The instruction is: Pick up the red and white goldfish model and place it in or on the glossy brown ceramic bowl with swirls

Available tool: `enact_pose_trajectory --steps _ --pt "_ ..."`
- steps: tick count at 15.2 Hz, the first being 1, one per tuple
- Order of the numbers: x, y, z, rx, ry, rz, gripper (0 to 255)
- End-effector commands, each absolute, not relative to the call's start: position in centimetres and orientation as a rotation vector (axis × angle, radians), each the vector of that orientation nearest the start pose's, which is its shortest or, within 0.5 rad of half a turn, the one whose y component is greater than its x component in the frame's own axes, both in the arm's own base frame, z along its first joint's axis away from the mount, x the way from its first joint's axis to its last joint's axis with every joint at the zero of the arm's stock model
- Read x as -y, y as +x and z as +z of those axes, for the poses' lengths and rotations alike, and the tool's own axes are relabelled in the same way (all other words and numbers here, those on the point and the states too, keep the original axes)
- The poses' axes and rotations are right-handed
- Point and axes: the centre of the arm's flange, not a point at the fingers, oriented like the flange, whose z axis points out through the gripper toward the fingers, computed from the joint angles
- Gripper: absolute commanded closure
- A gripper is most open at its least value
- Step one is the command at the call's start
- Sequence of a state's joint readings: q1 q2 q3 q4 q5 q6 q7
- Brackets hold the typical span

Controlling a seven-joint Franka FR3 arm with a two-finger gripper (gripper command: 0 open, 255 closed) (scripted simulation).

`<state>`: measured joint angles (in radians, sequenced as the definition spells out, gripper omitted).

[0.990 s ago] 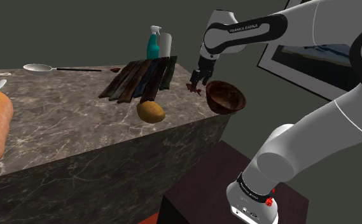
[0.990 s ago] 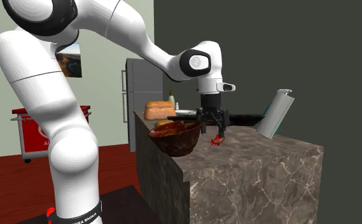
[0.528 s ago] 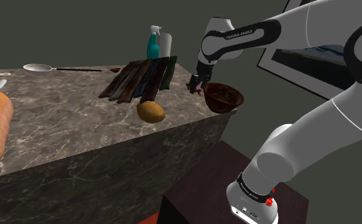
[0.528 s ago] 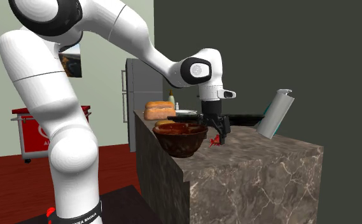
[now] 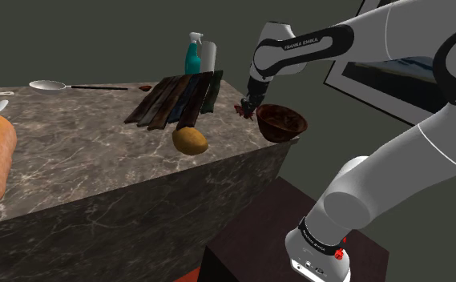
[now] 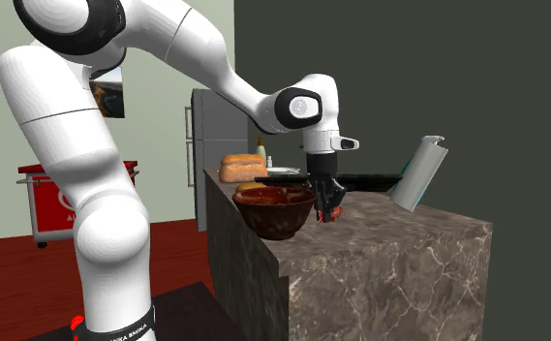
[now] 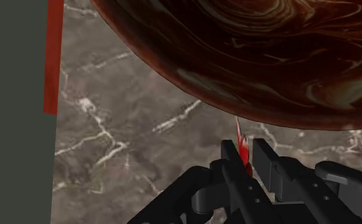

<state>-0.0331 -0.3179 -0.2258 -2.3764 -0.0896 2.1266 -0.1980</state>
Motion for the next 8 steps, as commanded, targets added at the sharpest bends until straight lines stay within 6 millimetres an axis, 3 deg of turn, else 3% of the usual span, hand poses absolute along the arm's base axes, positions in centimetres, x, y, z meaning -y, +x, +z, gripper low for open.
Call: enact_pose_trajectory --steps 1,8 --pt "12.29 43.67 44.73 -0.011 -3.161 -0.093 255" --pt "12.29 43.67 45.26 -0.011 -3.161 -0.093 255"
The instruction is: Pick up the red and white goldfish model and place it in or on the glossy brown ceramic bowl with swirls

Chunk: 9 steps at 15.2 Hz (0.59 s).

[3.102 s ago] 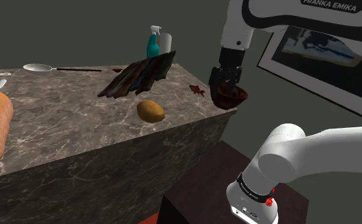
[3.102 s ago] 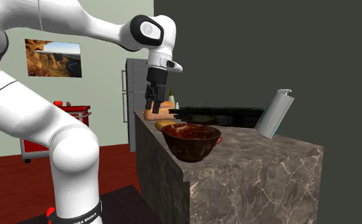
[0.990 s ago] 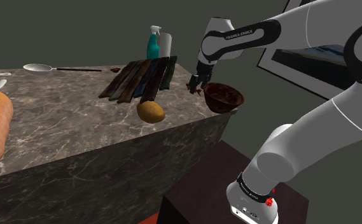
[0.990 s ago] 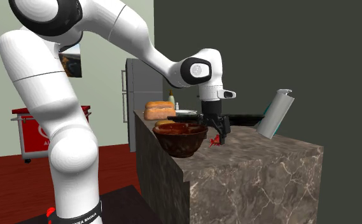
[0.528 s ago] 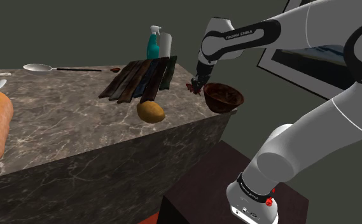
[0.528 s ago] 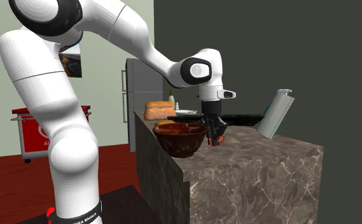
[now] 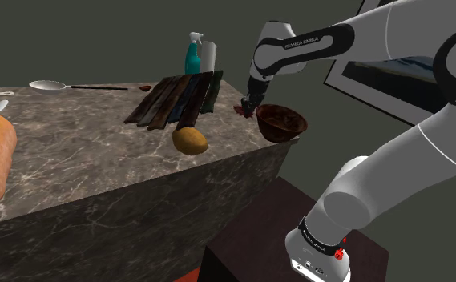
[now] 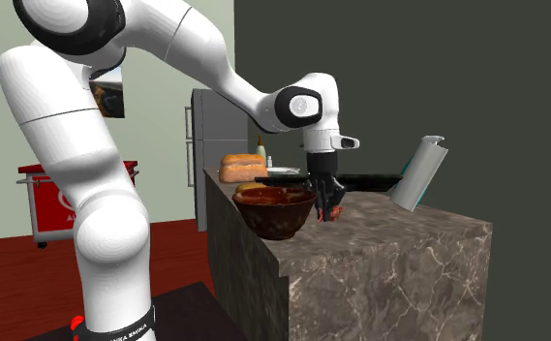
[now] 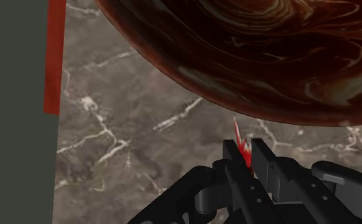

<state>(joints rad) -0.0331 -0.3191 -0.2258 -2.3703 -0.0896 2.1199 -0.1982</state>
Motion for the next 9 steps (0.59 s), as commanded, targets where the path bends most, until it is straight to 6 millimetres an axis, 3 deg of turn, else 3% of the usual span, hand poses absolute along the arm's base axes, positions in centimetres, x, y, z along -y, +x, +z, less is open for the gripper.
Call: enact_pose_trajectory --steps 1,9 --pt "12.3 43.7 45.8 -0.011 -3.161 -0.093 255" --pt "12.3 43.7 50.0 -0.011 -3.161 -0.093 255"
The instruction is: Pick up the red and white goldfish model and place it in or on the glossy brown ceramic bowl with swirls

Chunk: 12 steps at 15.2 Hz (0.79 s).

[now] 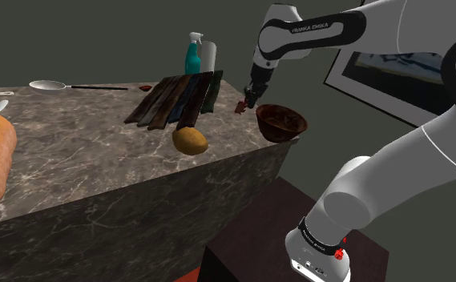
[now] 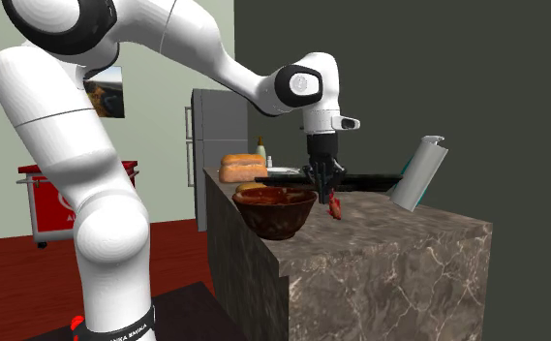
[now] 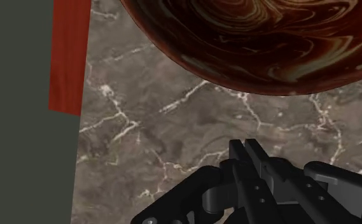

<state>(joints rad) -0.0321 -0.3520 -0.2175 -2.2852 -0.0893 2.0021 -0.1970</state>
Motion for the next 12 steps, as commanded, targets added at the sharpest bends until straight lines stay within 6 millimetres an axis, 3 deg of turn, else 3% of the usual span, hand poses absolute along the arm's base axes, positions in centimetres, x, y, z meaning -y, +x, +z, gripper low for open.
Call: enact_pose_trajectory --steps 1,12 --pt "12.3 43.7 50.5 -0.011 -3.161 -0.093 255" --pt "12.3 43.7 56.3 -0.011 -3.161 -0.093 255"
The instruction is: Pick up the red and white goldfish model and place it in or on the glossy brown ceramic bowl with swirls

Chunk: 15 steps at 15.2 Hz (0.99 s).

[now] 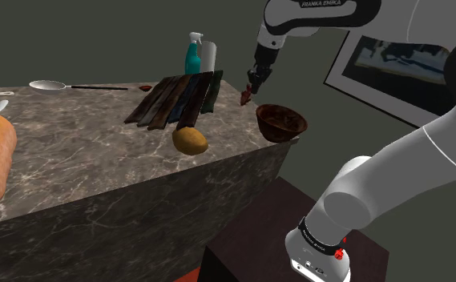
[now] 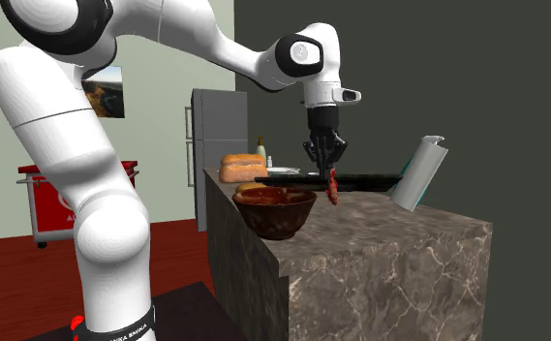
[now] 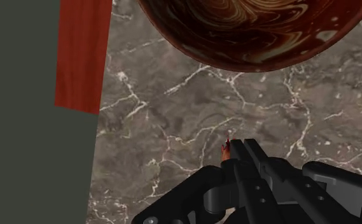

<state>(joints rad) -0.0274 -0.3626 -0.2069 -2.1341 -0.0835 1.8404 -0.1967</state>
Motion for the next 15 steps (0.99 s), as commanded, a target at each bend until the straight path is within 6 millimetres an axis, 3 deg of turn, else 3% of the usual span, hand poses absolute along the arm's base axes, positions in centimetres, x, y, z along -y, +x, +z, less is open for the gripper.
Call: enact_pose_trajectory --steps 1,11,15 --pt "12.3 43.7 56.9 -0.011 -3.161 -0.093 255" --pt "12.3 43.7 61.7 -0.011 -3.161 -0.093 255" --pt "13.6 38.6 61.8 -0.011 -3.161 -0.093 255"
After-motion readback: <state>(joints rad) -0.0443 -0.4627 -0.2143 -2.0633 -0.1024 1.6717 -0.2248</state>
